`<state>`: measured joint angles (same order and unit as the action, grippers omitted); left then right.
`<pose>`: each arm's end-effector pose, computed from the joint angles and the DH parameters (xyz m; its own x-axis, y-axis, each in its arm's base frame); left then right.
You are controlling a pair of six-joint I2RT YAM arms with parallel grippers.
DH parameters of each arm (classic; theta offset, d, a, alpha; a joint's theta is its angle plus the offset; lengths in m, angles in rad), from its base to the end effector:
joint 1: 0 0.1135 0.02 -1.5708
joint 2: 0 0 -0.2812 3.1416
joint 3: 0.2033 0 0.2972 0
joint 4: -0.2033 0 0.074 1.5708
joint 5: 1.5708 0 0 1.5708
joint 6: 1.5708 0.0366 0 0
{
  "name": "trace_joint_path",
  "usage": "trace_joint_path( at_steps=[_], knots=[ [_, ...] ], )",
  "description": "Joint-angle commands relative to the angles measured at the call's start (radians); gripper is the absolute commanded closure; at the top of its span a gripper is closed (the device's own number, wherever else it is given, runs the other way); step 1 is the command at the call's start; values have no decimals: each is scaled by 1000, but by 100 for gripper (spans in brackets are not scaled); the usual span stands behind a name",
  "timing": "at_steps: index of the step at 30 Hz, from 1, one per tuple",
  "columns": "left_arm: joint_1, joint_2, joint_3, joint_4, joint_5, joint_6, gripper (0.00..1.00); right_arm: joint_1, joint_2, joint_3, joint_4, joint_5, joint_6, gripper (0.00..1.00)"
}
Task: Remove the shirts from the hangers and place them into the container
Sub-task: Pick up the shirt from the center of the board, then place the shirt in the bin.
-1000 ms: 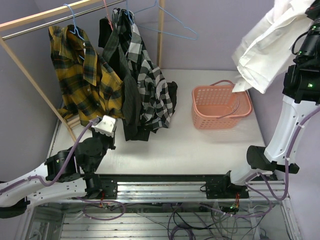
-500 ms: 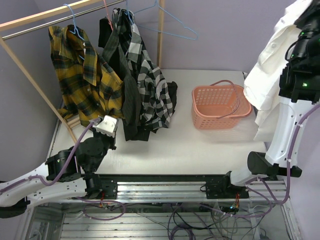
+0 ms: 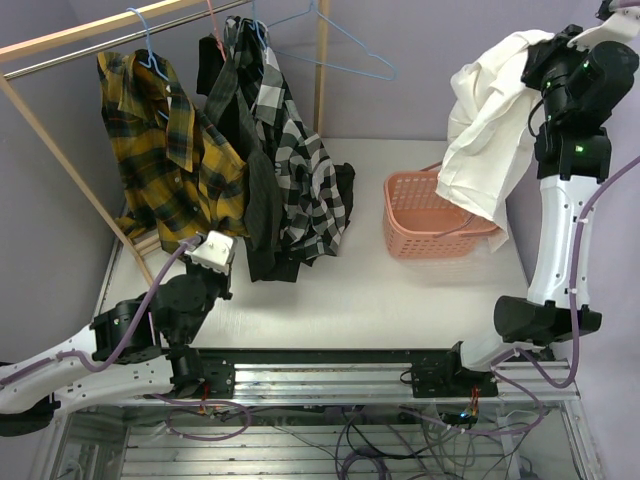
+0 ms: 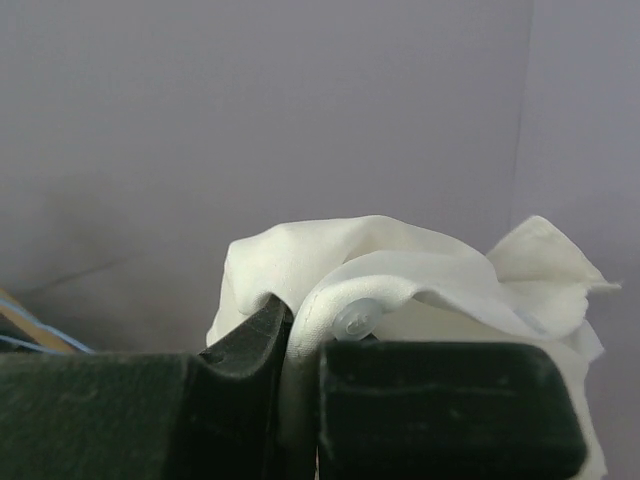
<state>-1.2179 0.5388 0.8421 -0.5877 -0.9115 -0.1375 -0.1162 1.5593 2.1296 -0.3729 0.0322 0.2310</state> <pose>0.0724 -0.1130 0.3749 -0.1389 0.1342 -0.9812 0.2964 0.9510 0.0881 0.3354 -0.0403 0.6240 0.2233 0.2043 -0.9531 0.0987 0.9680 0.2307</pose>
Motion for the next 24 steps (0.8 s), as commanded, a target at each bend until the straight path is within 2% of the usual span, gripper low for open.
trace_joint_path(
  at_steps=[1,5,10,13,19,24],
  knots=[
    [6,-10,0,35,16,20,74,-2,-4,78,27,-112,75,100],
    [7,-14,3,31,14,17,74,-2,18,153,20,-287,178,100],
    [9,-19,0,32,17,16,74,-1,18,140,132,-538,370,100],
    [11,-19,0,34,17,19,74,-1,28,143,214,-638,482,100],
    [12,-21,1,31,20,17,74,-1,41,141,397,-738,695,100],
    [14,-23,-1,34,23,18,74,-1,49,195,425,-744,757,100]
  ],
)
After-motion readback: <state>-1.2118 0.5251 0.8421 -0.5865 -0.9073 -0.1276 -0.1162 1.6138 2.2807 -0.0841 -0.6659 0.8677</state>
